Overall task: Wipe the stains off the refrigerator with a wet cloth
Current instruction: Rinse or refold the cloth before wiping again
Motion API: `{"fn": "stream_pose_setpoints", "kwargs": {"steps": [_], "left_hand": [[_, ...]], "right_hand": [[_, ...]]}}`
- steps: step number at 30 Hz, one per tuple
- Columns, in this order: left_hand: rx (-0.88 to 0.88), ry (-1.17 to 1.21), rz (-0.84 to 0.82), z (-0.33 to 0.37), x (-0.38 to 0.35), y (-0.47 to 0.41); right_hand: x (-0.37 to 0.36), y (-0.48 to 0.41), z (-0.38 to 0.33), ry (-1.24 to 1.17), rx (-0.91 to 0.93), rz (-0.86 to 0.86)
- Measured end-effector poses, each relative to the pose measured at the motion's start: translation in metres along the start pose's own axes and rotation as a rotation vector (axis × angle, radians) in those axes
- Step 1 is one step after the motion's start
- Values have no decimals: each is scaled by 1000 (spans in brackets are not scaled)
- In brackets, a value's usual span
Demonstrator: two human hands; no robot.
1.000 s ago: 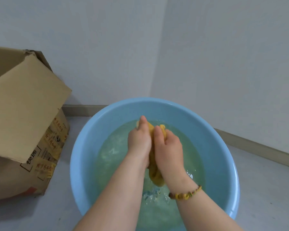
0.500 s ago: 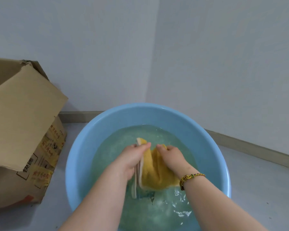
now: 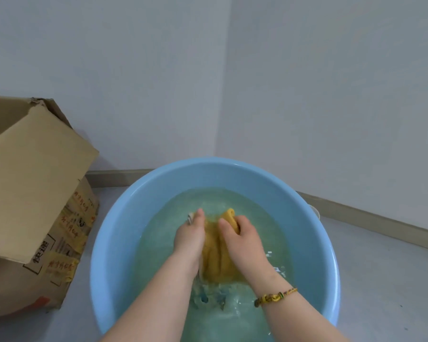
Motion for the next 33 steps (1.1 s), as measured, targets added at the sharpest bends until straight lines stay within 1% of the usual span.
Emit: {"fn": "stream_pose_setpoints", "kwargs": {"steps": [2, 4, 6, 8, 10, 13, 15, 17, 19, 20, 21, 23, 25, 26, 28, 29, 31, 33], "left_hand": [[-73, 42, 44, 17, -6, 9], [-157, 35, 52, 30, -15, 20], [-201, -8, 51, 39, -23, 31], [-200, -35, 80, 40, -18, 31], [-171, -6, 96, 40, -8, 22], [-121, 122, 25, 34, -8, 22], [-116, 163, -36, 31, -15, 30], [-141, 152, -90, 27, -21, 34], [-194, 149, -111, 29, -21, 33], [-205, 172, -141, 30, -21, 31], [-205, 206, -180, 30, -20, 27], [-216, 281, -227, 32, -19, 24], [-246, 349, -202, 34, -16, 23], [-260, 388, -177, 37, -13, 25], [-301, 458, -131, 41, -9, 27], [-320, 480, -128, 42, -9, 26], [-311, 492, -131, 46, -9, 27], [-274, 553, -123, 51, -7, 27]], "right_hand": [[-2, 8, -15, 58, 74, 29], [0, 4, -23, 102, 80, 64], [6, -4, -29, -6, 81, 64], [2, -2, -32, -55, 101, 44], [-6, 10, -34, -15, 152, 23], [-7, 16, -33, 83, 205, 53], [3, 3, -30, 82, 137, 56], [14, -7, -25, 42, 37, 85], [21, -4, -23, -5, 32, 148], [20, 0, -25, 3, 86, 161], [15, 4, -28, 39, 177, 147], [1, 15, -34, 173, 394, 59], [-11, 20, -32, 344, 568, -39], [-11, 21, -29, 437, 623, -21], [-10, 25, -21, 572, 669, 156], [-10, 26, -17, 575, 661, 250], [-13, 26, -17, 510, 612, 366], [-10, 26, -19, 425, 552, 380]]}}
Point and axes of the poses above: each hand's wrist, its own y-axis away from the middle knuckle, its own x-axis out of the back of the hand, z = x × y, the point moved 3 cm from there along -y, towards the middle knuckle, and after that the axes turned 15 degrees about -z, right-handed, at the moved point
